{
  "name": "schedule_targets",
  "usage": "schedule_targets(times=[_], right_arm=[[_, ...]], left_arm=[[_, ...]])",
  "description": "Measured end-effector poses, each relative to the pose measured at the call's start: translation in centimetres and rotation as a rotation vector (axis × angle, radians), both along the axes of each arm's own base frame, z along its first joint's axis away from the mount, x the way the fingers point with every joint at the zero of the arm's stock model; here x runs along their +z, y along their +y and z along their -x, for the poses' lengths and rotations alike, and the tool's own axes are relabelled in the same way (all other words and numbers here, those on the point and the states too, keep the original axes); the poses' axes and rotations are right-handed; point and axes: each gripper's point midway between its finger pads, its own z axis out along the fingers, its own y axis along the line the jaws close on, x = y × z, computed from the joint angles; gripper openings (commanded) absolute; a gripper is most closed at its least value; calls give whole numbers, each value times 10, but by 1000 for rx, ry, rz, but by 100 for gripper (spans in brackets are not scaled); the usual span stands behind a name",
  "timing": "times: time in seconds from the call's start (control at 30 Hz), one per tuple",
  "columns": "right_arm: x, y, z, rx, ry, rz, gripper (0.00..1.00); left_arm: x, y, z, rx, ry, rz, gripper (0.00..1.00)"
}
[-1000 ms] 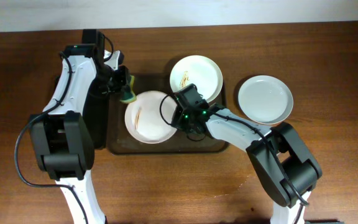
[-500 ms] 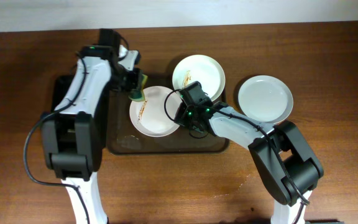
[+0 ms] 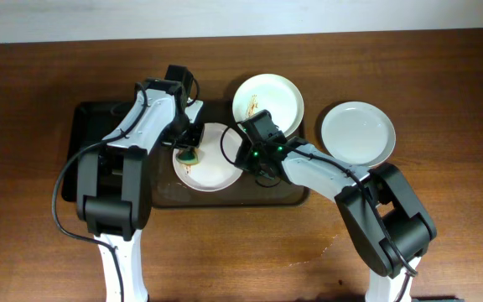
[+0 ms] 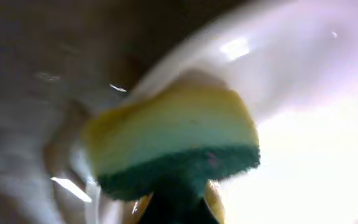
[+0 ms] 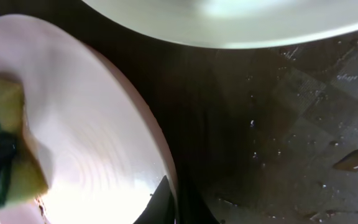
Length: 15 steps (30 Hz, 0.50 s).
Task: Clean dirty plates on tray and stack at the side
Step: 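Scrub the second plate with the sponge in the left gripper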
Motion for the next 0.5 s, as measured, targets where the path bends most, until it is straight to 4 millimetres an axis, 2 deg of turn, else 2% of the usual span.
schedule_targets(times=[0.07, 0.17, 0.27, 0.33, 0.5], right_arm=[[0, 0, 0, 1, 0, 0, 4], [0, 0, 0, 3, 0, 1, 4], [0, 0, 0, 3, 1, 2, 4], [-1, -1, 0, 1, -1, 7, 4], [0, -8, -7, -30, -11, 10, 4]], left_arm=[[-1, -12, 22, -48, 100, 98, 1], [-3, -30, 44, -91, 204, 224, 1], [-5, -41, 51, -103, 243, 308, 1], [-6, -46, 45, -94, 219, 338, 1], [-5, -57, -14, 5, 11, 423, 1]])
